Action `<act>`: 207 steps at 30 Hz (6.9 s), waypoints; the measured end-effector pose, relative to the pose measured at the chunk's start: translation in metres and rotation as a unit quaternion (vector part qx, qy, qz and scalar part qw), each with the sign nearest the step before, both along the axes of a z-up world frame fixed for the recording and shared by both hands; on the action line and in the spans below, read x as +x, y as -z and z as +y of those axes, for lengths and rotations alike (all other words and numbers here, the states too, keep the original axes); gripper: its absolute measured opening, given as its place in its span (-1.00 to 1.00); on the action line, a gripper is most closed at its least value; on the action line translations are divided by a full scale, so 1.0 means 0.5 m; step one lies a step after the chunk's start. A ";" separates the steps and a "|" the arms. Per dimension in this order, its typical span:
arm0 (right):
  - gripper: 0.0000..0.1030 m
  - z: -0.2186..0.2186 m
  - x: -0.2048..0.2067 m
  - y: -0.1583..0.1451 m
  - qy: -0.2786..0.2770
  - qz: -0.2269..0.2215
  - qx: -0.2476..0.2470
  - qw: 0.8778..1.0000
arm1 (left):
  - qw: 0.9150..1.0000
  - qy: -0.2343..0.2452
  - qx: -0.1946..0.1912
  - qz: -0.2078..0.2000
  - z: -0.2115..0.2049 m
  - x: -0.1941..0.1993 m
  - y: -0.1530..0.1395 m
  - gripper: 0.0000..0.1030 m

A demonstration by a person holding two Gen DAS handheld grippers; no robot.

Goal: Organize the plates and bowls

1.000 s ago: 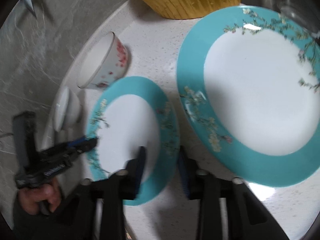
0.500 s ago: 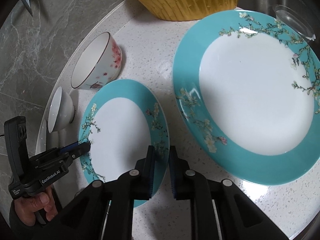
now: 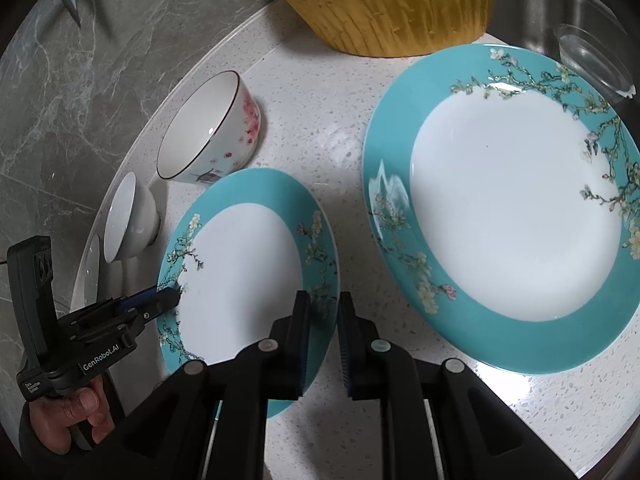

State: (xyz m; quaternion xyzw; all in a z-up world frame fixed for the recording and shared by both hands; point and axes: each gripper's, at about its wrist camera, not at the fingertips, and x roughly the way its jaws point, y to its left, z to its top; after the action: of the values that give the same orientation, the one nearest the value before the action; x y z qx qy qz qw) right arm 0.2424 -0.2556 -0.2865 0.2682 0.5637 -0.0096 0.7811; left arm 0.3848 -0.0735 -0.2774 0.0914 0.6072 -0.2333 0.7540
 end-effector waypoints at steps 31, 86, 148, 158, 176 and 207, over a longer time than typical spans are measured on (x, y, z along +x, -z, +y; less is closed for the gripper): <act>-0.69 0.085 -0.060 -0.120 -0.077 -0.051 -0.007 0.996 | 0.997 -0.069 -0.017 -0.033 0.151 -0.199 -0.149 -0.57; -0.58 0.316 -0.220 -0.023 -0.251 -0.028 -0.116 0.960 | 0.985 -0.136 0.089 -0.059 0.276 -0.521 -0.051 -0.57; -0.12 -0.505 -0.024 0.011 -0.062 -0.041 0.116 0.990 | 0.997 -0.077 -0.026 0.017 -0.381 -0.047 -0.008 0.24; -0.29 -0.493 -0.010 0.030 -0.077 -0.025 0.138 0.987 | 0.996 -0.067 -0.046 0.043 -0.393 -0.031 0.019 -0.43; -0.82 -0.477 -0.006 0.035 -0.088 0.005 0.107 0.990 | 0.994 -0.070 -0.050 0.060 -0.404 -0.037 0.018 -0.71; -0.78 -0.306 0.005 -0.072 -0.166 -0.015 0.113 0.979 | 0.983 -0.167 -0.074 0.014 -0.184 -0.151 -0.149 -0.73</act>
State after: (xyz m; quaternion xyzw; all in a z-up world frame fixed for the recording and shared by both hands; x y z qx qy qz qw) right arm 0.2448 -0.4088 -0.2502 0.2578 0.5862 0.1881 0.7447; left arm 0.3092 -0.1655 -0.2031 -0.0709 0.6059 -0.1492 0.7782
